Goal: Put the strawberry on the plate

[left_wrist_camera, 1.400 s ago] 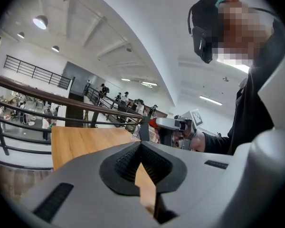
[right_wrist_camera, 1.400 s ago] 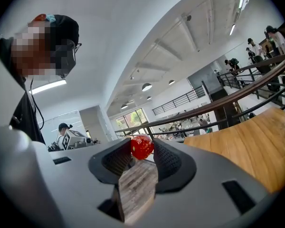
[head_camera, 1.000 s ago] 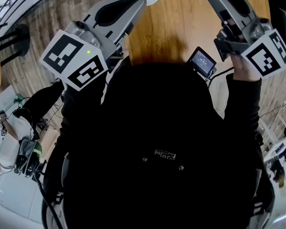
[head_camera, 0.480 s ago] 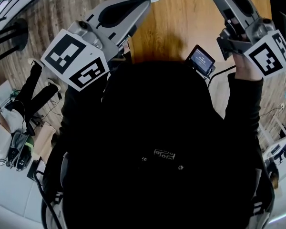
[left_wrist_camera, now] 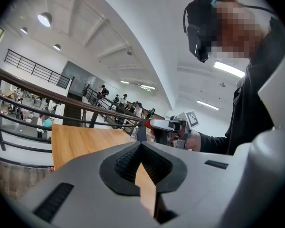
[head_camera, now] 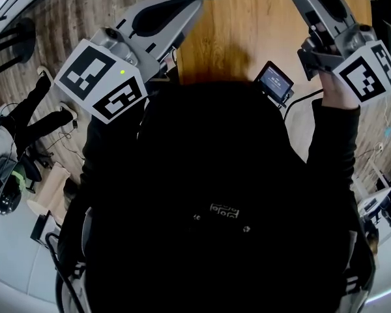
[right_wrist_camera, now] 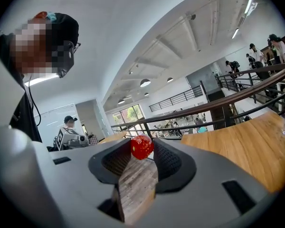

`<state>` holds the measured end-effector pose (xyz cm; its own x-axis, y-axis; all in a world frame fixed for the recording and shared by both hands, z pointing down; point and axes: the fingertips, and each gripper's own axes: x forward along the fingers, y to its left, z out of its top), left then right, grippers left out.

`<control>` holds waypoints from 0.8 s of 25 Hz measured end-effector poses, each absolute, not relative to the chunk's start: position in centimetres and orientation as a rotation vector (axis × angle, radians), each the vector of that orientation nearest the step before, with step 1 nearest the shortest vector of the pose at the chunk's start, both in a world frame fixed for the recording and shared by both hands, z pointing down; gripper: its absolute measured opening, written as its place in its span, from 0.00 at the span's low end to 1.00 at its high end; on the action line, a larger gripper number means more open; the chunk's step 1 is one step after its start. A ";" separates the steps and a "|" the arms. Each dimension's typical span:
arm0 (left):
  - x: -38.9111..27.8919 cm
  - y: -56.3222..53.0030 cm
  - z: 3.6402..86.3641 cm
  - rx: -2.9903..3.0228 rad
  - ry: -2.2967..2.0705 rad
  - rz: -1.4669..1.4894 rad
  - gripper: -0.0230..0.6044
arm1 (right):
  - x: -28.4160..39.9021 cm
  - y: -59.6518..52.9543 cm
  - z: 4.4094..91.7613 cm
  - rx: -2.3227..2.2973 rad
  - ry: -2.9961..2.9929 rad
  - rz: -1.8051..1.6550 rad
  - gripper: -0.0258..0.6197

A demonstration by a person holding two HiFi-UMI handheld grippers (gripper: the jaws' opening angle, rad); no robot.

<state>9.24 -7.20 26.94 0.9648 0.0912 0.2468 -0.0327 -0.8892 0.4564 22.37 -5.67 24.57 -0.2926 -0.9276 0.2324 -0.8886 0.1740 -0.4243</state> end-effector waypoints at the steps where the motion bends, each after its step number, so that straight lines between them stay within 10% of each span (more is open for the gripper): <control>1: 9.1 -7.3 27.0 2.645 0.037 0.362 0.03 | 22.3 -5.8 24.6 -1.817 2.351 -0.759 0.28; 20: 5.6 -7.1 27.2 2.601 -0.053 0.387 0.03 | 19.4 -7.7 24.6 -1.728 2.455 -0.802 0.28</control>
<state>5.59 -7.08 27.23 0.9586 0.0345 0.2826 -0.1097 -0.8711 0.4787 19.35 -7.72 24.56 -0.3813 -0.8871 0.2601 -0.8696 0.2486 -0.4267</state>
